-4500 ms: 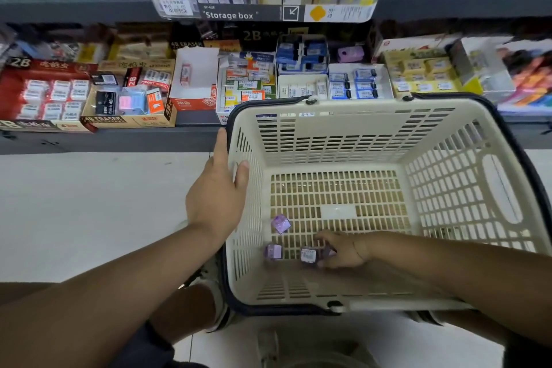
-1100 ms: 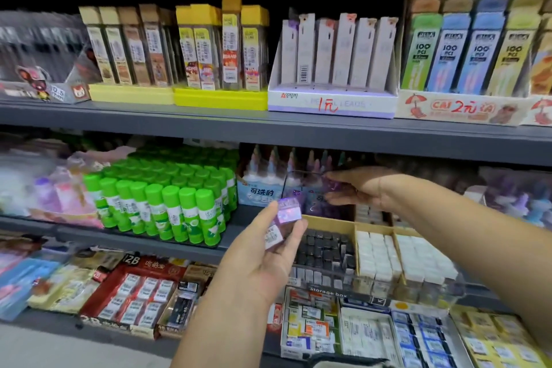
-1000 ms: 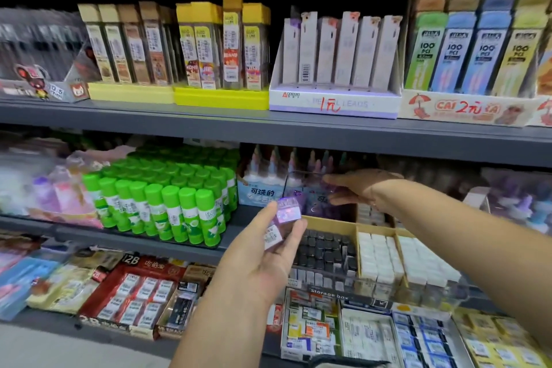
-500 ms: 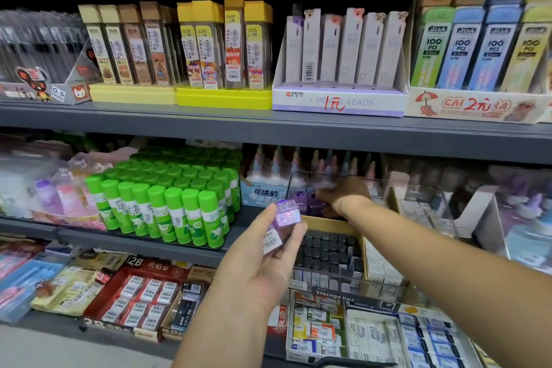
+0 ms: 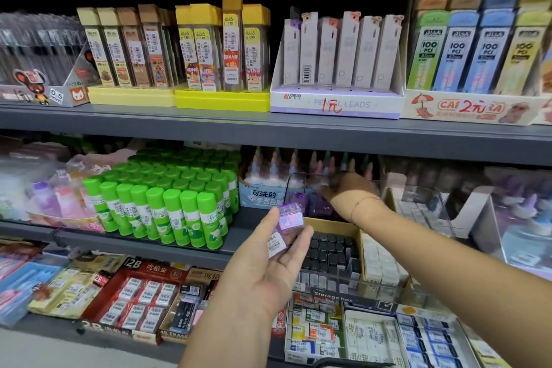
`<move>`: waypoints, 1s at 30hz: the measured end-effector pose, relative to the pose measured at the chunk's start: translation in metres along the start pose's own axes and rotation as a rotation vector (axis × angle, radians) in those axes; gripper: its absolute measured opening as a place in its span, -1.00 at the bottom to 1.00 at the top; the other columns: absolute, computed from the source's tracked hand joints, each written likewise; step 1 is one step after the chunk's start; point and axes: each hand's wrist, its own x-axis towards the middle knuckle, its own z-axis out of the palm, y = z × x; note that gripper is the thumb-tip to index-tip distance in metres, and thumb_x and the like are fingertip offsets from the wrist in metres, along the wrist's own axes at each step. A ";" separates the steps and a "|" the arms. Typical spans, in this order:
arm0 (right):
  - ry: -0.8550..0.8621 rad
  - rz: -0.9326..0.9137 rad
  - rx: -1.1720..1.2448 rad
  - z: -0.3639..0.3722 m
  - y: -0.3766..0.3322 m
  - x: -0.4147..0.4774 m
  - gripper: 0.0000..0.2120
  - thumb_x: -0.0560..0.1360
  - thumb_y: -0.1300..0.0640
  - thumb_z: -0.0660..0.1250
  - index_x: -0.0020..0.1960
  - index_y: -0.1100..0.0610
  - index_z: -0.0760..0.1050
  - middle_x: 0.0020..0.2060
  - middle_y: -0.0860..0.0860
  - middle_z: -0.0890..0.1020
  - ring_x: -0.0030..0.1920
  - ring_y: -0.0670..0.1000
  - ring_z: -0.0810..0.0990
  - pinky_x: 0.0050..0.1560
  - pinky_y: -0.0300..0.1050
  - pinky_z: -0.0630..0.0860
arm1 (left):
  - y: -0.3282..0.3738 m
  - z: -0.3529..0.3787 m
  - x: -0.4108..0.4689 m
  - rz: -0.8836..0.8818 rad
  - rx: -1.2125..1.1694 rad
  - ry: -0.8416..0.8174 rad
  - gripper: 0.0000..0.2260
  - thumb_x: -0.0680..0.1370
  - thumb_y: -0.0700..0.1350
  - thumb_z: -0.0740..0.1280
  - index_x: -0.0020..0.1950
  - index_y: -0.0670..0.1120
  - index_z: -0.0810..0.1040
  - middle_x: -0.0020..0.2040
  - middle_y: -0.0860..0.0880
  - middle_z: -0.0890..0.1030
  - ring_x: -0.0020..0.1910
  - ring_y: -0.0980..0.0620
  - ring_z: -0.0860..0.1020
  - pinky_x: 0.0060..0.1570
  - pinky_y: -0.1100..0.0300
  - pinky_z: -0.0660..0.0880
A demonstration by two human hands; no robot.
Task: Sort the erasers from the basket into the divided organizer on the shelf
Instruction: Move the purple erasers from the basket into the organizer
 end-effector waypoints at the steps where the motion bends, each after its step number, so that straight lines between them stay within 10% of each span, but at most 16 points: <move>1: 0.026 -0.059 0.102 -0.006 -0.002 -0.008 -0.71 0.58 -0.02 0.17 0.21 0.05 0.53 0.15 0.01 0.60 0.18 0.06 0.52 0.22 -0.16 0.28 | -0.001 0.000 0.001 -0.002 0.014 -0.001 -0.75 0.48 -0.17 0.42 0.01 -0.36 0.58 0.03 -0.34 0.63 -0.02 -0.23 0.62 -0.30 -0.03 0.59; 6: -0.276 -0.414 0.544 -0.046 -0.014 -0.058 -0.83 0.50 0.04 0.37 0.05 0.08 0.59 -0.15 -0.05 0.65 -0.17 -0.15 0.58 -0.17 -0.32 0.49 | -0.006 0.000 0.004 0.010 0.083 -0.006 -0.74 0.45 -0.20 0.44 0.06 -0.33 0.58 0.01 -0.31 0.64 -0.01 -0.23 0.63 -0.27 -0.01 0.61; 14: -0.586 -0.468 0.552 -0.064 -0.001 -0.061 -0.71 0.39 0.20 0.49 0.10 0.14 0.59 -0.17 -0.03 0.66 -0.22 -0.13 0.56 -0.13 -0.28 0.51 | -0.015 0.004 0.002 0.009 0.171 -0.095 -0.78 0.46 -0.28 0.40 0.06 -0.37 0.57 -0.01 -0.30 0.66 0.08 -0.19 0.62 -0.22 0.06 0.63; 21: -0.151 -0.215 -0.057 -0.072 0.025 -0.022 -0.38 0.45 -0.03 0.42 0.42 0.01 0.25 0.28 0.04 0.47 0.22 0.10 0.47 0.21 -0.15 0.38 | -0.011 0.003 0.006 -0.012 0.083 0.038 -0.84 0.52 -0.20 0.37 -0.09 -0.31 0.50 -0.11 -0.29 0.58 -0.16 -0.13 0.59 -0.33 0.01 0.59; 30: -0.131 -0.346 -0.221 -0.030 0.036 0.000 -0.69 0.41 0.00 0.45 0.03 -0.02 0.37 -0.03 -0.03 0.56 -0.10 0.01 0.48 -0.18 -0.21 0.37 | -0.010 0.000 0.008 -0.028 0.070 0.058 -0.84 0.53 -0.18 0.36 -0.12 -0.27 0.49 -0.20 -0.24 0.56 -0.25 -0.07 0.56 -0.40 0.13 0.58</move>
